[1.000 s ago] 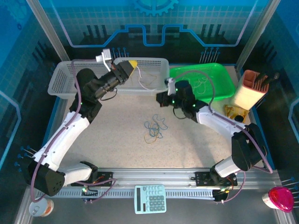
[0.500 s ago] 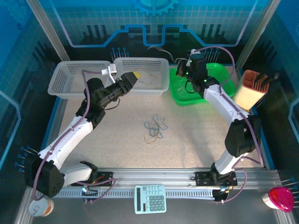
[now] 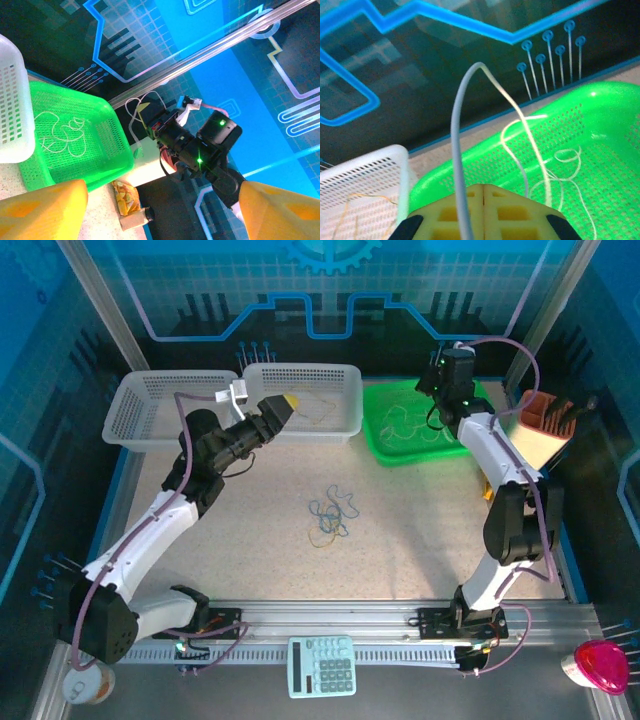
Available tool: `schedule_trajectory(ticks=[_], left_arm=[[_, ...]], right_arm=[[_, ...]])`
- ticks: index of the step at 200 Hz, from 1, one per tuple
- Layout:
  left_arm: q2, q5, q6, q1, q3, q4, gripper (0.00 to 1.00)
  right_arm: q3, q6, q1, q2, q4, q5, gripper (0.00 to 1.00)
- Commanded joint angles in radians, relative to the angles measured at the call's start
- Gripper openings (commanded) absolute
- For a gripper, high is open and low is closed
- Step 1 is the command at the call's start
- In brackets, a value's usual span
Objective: Untangle the cables
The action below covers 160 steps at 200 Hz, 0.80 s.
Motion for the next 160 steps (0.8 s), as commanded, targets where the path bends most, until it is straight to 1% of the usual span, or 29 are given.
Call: schedule_trajectory(ticks=[1,30,45,51,59,68,73,83,97,109,138,160], left_arm=[[-0.039,0.0,0.026,0.008,-0.017,-0.006,0.81],[-0.053,-0.002,0.033,0.008,-0.028,-0.027,0.82],[-0.063,-0.002,0.039,0.009,-0.033,-0.045,0.82],[-0.067,-0.001,0.045,0.009,-0.032,-0.057,0.83],[-0.069,0.002,0.053,0.009,-0.031,-0.077,0.83],[-0.071,0.005,0.066,0.009,-0.027,-0.105,0.84],[-0.073,0.006,0.071,0.009,-0.029,-0.119,0.84],[-0.079,0.005,0.082,0.009,-0.037,-0.141,0.84],[-0.09,-0.003,0.097,0.009,-0.051,-0.166,0.84],[-0.097,-0.01,0.111,0.009,-0.06,-0.185,0.84],[-0.104,-0.029,0.136,0.011,-0.089,-0.213,0.85],[-0.102,-0.043,0.151,0.011,-0.117,-0.225,0.85]], right_arm=[[-0.017,0.013,-0.008,0.039,-0.014,-0.026,0.0],[0.031,0.014,-0.007,0.128,-0.057,-0.067,0.0],[0.085,0.01,-0.007,0.185,-0.119,-0.091,0.0],[0.106,0.007,-0.008,0.206,-0.152,-0.097,0.08],[0.128,0.005,-0.006,0.222,-0.191,-0.095,0.22],[0.13,0.002,-0.001,0.225,-0.219,-0.078,0.45],[0.127,0.002,0.002,0.22,-0.232,-0.059,0.54],[0.12,-0.004,0.008,0.204,-0.255,-0.028,0.66],[0.104,-0.015,0.017,0.17,-0.276,0.016,0.77],[0.094,-0.031,0.024,0.135,-0.284,0.045,0.8],[0.029,-0.071,0.059,0.015,-0.245,0.049,0.79],[-0.03,-0.093,0.103,-0.075,-0.216,-0.016,0.76]])
